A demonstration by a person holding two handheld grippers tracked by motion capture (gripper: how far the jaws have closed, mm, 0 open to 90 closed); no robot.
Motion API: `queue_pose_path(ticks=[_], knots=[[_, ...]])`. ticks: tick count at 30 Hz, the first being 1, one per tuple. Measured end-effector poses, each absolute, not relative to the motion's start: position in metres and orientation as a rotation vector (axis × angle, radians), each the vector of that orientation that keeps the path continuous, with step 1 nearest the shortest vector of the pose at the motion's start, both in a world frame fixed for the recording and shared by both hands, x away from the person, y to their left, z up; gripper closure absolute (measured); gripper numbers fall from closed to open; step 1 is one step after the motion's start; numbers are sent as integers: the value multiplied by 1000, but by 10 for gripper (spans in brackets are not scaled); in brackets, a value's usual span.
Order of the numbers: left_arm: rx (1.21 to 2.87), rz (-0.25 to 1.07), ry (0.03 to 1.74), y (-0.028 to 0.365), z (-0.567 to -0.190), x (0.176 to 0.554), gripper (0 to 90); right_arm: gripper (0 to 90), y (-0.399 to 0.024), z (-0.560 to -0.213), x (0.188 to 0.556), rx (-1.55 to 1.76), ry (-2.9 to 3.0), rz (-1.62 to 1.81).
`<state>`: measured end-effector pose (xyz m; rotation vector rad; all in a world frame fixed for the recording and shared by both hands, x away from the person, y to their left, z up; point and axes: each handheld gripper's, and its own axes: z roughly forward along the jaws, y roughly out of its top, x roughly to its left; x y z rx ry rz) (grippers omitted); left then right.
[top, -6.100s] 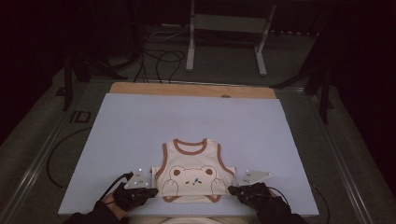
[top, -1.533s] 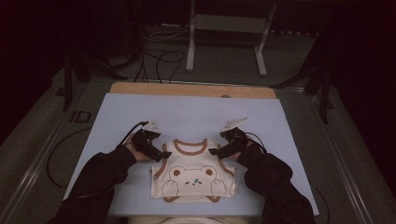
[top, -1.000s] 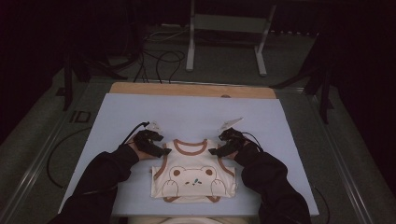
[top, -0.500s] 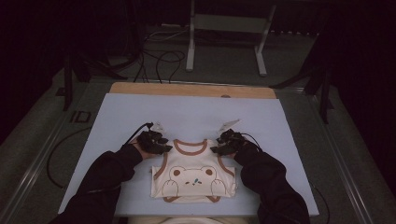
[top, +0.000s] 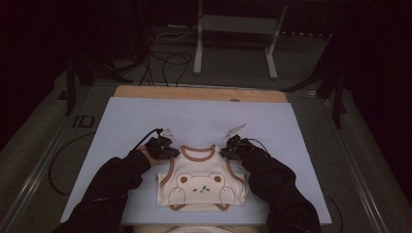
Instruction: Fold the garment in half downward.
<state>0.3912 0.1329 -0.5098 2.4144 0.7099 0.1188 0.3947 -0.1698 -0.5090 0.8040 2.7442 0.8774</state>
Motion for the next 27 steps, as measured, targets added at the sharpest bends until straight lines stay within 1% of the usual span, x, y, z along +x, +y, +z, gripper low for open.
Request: queue_pose_path(ticks=[5, 10, 22, 27], knots=[[2410, 99, 703, 133, -509, 390, 876, 828, -171, -509, 394, 812, 2749, 899], [2382, 124, 694, 136, -502, 389, 876, 829, -172, -505, 395, 804, 2735, 913], [2352, 152, 637, 138, -475, 386, 876, 828, -176, -481, 395, 746, 2695, 945], [2326, 184, 617, 139, -462, 386, 877, 828, -178, -471, 394, 733, 2671, 957]])
